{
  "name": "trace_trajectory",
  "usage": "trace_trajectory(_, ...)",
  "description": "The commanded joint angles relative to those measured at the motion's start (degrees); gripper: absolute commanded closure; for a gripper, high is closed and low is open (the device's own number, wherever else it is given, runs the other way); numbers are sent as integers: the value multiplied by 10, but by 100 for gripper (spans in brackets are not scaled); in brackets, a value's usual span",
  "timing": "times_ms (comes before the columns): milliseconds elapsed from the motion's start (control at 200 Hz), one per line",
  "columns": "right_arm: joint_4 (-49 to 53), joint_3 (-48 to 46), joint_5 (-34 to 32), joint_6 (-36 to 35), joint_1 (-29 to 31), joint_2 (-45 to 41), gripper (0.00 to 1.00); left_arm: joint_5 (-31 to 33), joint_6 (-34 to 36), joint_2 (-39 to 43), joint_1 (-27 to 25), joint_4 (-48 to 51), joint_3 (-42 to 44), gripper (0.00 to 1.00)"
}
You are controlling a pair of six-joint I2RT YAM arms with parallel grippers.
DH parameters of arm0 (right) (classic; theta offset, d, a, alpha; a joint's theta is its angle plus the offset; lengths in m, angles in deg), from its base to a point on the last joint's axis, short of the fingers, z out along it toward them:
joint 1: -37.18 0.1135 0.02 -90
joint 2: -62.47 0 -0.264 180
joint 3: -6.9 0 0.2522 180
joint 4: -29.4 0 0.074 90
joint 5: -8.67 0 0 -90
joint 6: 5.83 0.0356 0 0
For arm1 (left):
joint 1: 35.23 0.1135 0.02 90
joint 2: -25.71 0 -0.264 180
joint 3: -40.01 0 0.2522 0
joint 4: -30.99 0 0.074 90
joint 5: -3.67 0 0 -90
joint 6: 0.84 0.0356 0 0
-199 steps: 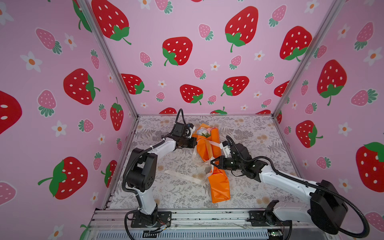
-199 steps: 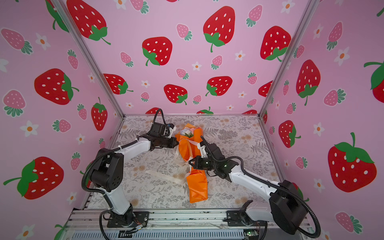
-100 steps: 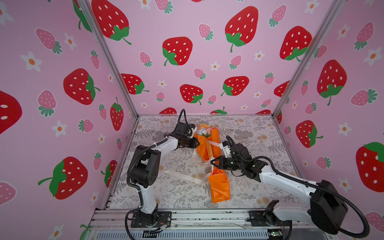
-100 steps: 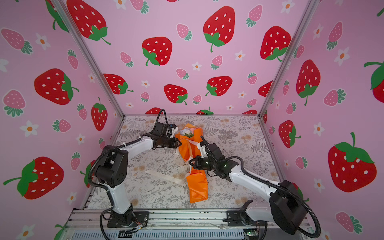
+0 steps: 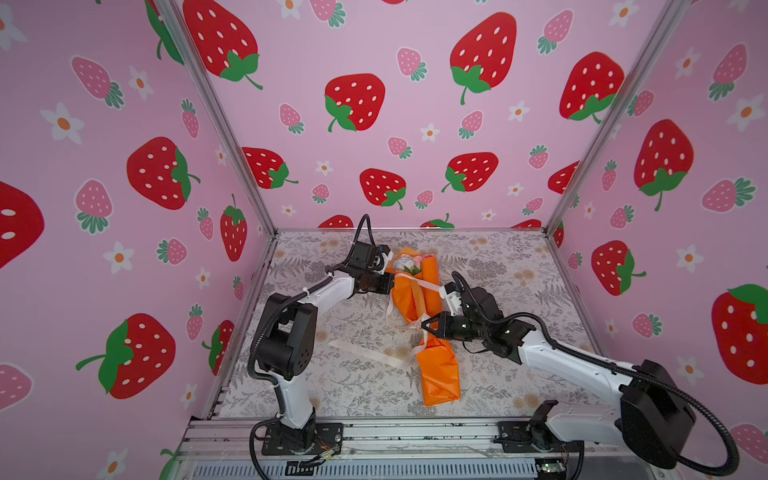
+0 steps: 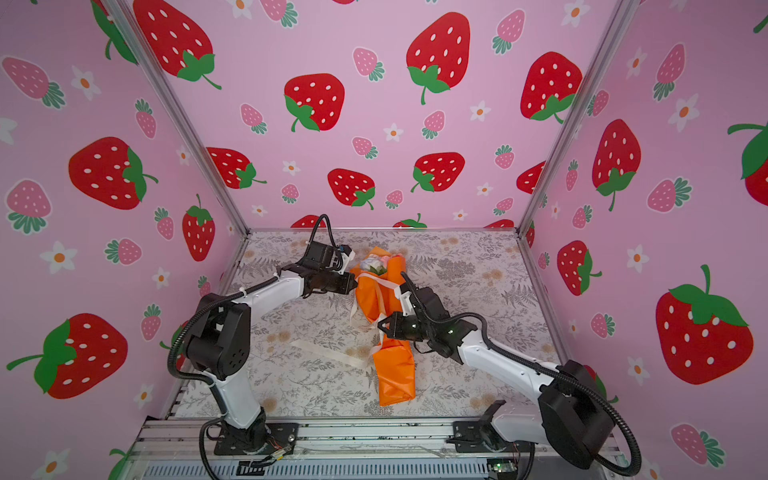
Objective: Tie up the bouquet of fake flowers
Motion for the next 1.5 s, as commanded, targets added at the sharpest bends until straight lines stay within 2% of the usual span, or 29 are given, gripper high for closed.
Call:
trace_trajectory(0, 4, 12, -12, 2, 3, -4, 92, 12, 5, 30, -3, 17, -10, 100)
trace_trajectory(205, 8, 28, -24, -9, 2, 5, 92, 11, -36, 135, -3, 39, 57, 100)
trace_trajectory(430, 11, 53, -33, -22, 2, 14, 93, -10, -98, 361, -14, 42, 196, 100)
trace_trajectory(595, 13, 62, -40, -24, 2, 23, 93, -38, -121, 505, -50, 7, 276, 100)
trace_trajectory(645, 13, 65, -38, -26, 2, 28, 92, -51, -107, 538, -71, -13, 290, 100)
trace_trajectory(710, 13, 69, -36, -29, 2, 33, 92, -69, -53, 571, -99, -35, 302, 100)
trace_trajectory(895, 8, 75, -20, -33, -5, 48, 92, -140, 165, 632, -198, -17, 301, 100)
trace_trajectory(975, 2, 79, -5, -35, -9, 54, 93, -172, 248, 635, -234, 16, 289, 100)
trace_trajectory(1151, -11, 82, 17, -33, -21, 59, 92, -180, 301, 557, -307, 94, 231, 100)
trace_trajectory(1271, -14, 83, 29, -31, -31, 59, 92, -120, 344, 471, -371, 128, 186, 100)
trace_trajectory(1496, -19, 82, 56, -30, -44, 60, 92, -43, 366, 335, -419, 136, 83, 100)
